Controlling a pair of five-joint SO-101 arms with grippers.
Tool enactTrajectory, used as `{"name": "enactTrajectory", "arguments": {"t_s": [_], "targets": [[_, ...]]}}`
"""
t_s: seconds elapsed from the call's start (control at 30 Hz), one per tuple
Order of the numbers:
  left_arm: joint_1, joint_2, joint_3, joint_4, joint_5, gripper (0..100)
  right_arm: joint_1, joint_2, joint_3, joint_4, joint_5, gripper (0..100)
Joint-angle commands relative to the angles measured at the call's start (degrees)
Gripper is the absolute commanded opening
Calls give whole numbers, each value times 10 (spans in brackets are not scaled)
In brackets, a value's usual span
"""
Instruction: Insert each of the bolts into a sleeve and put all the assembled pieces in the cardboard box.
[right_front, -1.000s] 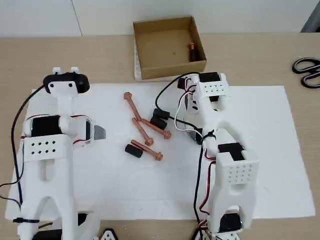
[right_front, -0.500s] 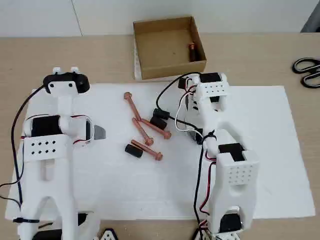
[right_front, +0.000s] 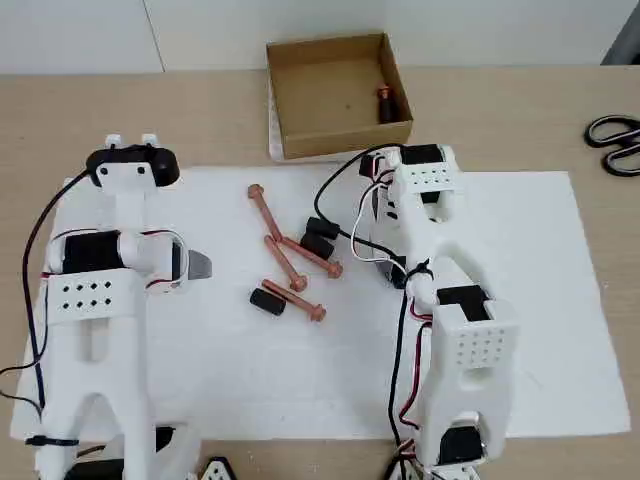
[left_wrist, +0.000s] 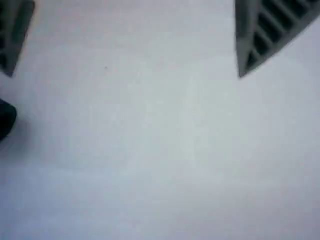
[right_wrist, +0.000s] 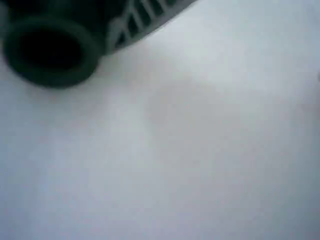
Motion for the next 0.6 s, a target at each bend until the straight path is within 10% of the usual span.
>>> {"name": "enactTrajectory", "arguments": {"t_s": [0.0, 0.57], "targets": [[21, -1, -26, -9, -4, 268, -2, -40, -1, 19, -4, 4], [37, 25, -82, -83, 69, 268, 6, -241, 2, 55, 26, 4]]}}
